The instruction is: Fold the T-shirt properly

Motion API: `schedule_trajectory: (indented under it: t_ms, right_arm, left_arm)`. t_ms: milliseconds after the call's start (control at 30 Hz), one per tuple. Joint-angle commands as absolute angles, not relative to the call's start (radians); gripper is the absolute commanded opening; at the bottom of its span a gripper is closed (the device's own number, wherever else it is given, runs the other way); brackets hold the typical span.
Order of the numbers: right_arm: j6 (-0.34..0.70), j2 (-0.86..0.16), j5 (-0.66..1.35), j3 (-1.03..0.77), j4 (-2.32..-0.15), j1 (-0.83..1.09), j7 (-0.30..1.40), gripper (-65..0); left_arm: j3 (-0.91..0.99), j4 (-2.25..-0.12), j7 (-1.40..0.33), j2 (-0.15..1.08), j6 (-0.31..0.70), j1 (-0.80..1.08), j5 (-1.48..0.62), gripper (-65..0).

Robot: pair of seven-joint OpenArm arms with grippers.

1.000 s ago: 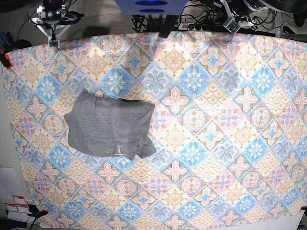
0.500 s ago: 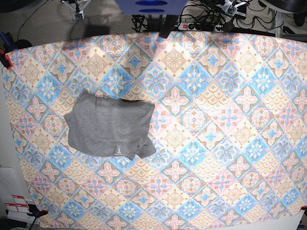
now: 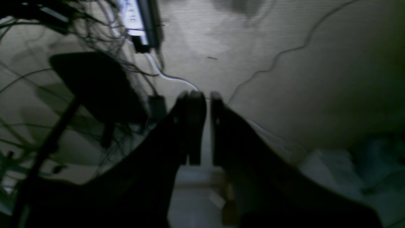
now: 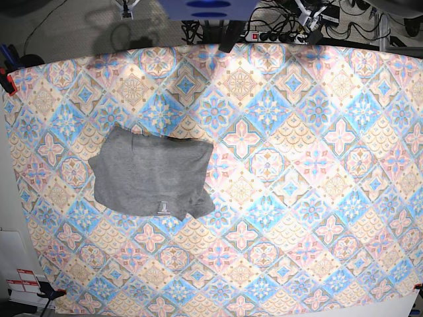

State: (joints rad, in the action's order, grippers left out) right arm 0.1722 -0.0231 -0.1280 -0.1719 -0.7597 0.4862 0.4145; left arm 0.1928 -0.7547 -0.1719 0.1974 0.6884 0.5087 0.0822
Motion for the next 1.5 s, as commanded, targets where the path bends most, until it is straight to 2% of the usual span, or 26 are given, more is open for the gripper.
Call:
schedule_trajectory:
  t_ms: [0,100,233,300,433,600,700,867,1467]
  right_arm:
    - [0.171,-0.028,-0.131,-0.173,-0.719,0.473,0.392,-60.2]
    - [0.171,-0.028,-0.131,-0.173,-0.561,0.407,0.321,-60.2]
    - [0.171,-0.028,-0.131,-0.173,-0.351,0.315,0.203,-60.2]
    - [0.171,-0.028,-0.131,-0.173,-0.242,0.266,0.139,-60.2]
    - [0.171,-0.028,-0.131,-0.177,-0.044,0.173,0.008,-60.0]
    - [0.170,-0.028,-0.124,-0.193,0.000,0.090,-0.087,-59.9]
    - [0.170,-0.028,-0.124,-0.280,0.000,0.088,-0.122,-59.9]
    - [0.170,-0.028,-0.125,-0.378,0.000,0.088,-0.143,-59.9]
    - [0.170,0.062,-0.125,-0.389,0.000,0.088,-0.148,-59.9]
  left_arm:
    - [0.194,-0.716,-0.168,0.205,0.698,0.486,0.096,-62.8]
    - [0.200,-0.555,-0.157,0.205,0.698,0.389,0.159,-62.8]
    - [0.193,-0.332,0.019,0.205,0.698,0.288,0.203,-62.8]
    - [0.193,-0.197,0.090,0.205,0.619,0.223,0.243,-62.8]
    - [0.199,0.000,0.136,0.205,0.532,0.099,0.303,-62.3]
    - [0.199,0.000,0.140,0.202,0.364,0.045,0.302,-62.2]
    - [0.194,0.000,0.143,0.194,0.291,0.036,0.309,-62.2]
    - [0.193,0.000,0.137,0.189,0.286,0.033,0.311,-62.2]
    - [0.191,0.000,0.136,0.209,0.286,0.030,0.314,-62.2]
